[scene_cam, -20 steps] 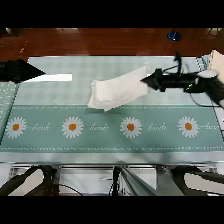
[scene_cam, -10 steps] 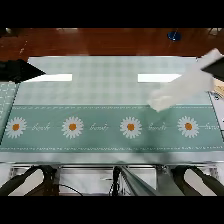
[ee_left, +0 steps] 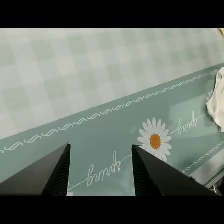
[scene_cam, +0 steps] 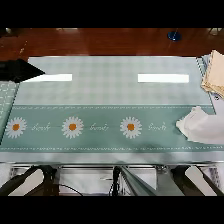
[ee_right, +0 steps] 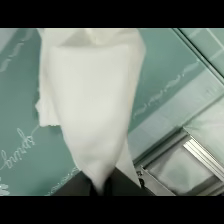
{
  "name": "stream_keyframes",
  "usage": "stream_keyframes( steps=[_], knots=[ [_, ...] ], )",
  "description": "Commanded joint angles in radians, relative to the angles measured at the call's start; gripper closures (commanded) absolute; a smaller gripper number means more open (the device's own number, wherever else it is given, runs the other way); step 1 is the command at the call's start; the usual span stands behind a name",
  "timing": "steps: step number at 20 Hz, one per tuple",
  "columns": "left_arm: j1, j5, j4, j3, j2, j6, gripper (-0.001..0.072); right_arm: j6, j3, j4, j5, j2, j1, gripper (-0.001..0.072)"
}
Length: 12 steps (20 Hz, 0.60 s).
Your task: Fold the shirts.
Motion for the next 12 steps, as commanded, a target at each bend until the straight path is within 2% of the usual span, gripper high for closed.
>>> stream_keyframes(
  steps=[1, 5, 12],
  knots=[
    [0.001, 0.029, 0.0, 0.0, 0.0, 0.0, 0.0225, -0.03, -0.18, -0.201, 0.045, 0.003, -0.081, 0.0692],
    [0.0, 0.037, 0.0, 0.0, 0.0, -0.001, 0.0226, -0.105, -0.378, -0.571, 0.019, 0.003, -0.18, 0.0692],
    [0.0, 0.037, 0.0, 0.0, 0.0, -0.005, 0.0226, -0.112, -0.539, -0.597, -0.114, 0.003, -0.507, 0.0692]
  ],
)
